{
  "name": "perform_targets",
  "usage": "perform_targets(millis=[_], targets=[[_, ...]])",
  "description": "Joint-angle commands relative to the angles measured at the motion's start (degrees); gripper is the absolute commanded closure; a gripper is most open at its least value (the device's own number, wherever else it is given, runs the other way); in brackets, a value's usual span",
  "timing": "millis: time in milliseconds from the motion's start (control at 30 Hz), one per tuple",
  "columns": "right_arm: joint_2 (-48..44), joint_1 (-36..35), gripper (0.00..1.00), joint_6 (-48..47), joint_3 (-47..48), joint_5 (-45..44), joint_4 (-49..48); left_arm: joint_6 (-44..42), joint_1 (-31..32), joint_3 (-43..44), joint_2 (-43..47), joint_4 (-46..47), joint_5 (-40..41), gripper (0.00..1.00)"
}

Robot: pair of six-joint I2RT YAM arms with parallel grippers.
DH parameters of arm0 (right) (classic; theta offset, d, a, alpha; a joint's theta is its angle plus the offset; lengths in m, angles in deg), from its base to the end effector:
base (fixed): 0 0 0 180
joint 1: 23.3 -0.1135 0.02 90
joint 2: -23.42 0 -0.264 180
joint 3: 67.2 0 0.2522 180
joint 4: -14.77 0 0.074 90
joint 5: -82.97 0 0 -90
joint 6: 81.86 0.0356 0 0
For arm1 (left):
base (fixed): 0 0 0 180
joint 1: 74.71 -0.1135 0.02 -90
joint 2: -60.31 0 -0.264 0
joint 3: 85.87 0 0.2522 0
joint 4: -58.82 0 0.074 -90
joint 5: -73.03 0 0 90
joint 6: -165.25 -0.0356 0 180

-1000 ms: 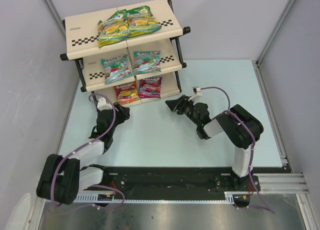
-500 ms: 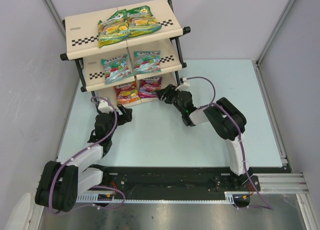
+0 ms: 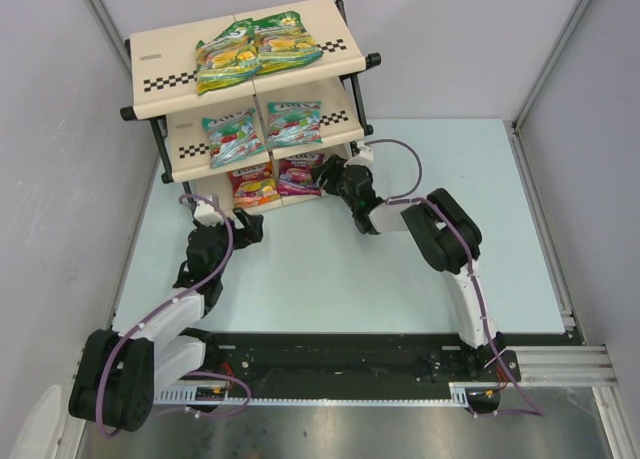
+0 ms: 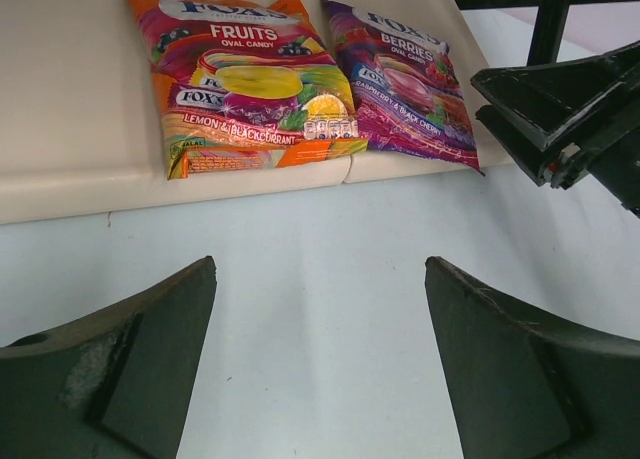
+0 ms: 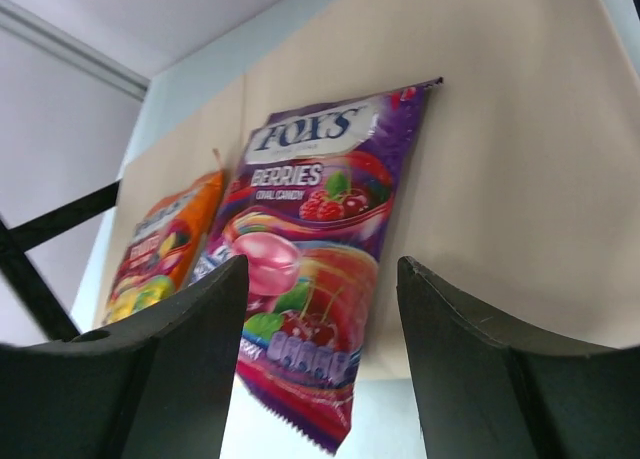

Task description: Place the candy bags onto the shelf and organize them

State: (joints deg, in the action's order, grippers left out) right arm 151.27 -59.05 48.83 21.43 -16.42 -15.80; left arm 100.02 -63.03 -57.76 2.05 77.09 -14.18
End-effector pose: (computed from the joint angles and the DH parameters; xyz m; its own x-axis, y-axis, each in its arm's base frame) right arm 0.3972 0.2788 0.1461 -0.3830 0.5168 -0.7656 -0.2582 0.7359 0.6259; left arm 0.2025 -0.0401 0.1888 -0.2482 -0.3760 -0.8927 0.0568 0.9144 -0.4009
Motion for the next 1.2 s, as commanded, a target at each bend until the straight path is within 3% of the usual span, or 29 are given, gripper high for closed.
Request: perform_targets(millis=[0,233,433,667,1167], targets=[[2.4,-0.11,0.35,-0.35,5.36,-2.3,6.27,-1.31,-0.78,-0.46,0.78,1.28,0.03,0.09],[5.3,-0.11,0.42,0.01,11.17,-1.34,13.74,-0.96,-1.14,-0.81,1.13,1.37,-0.06,0.09],[6.01,0.33,0.65,-0.17,12.14,0.51,14.55,-0.52,-1.66,-0.9,0.78,1.54,-0.41,0.09],[5.92,1.82,0.99,-0.26,9.43,6.39,10.16,-0.17,-2.19,-0.99,0.34,1.81,-1.03,0.09],[5.21,6.21,1.0,-6.23,6.6,26.69,1.8,0.1,-2.63,-1.08,-0.45,2.42,-1.99,0.09]])
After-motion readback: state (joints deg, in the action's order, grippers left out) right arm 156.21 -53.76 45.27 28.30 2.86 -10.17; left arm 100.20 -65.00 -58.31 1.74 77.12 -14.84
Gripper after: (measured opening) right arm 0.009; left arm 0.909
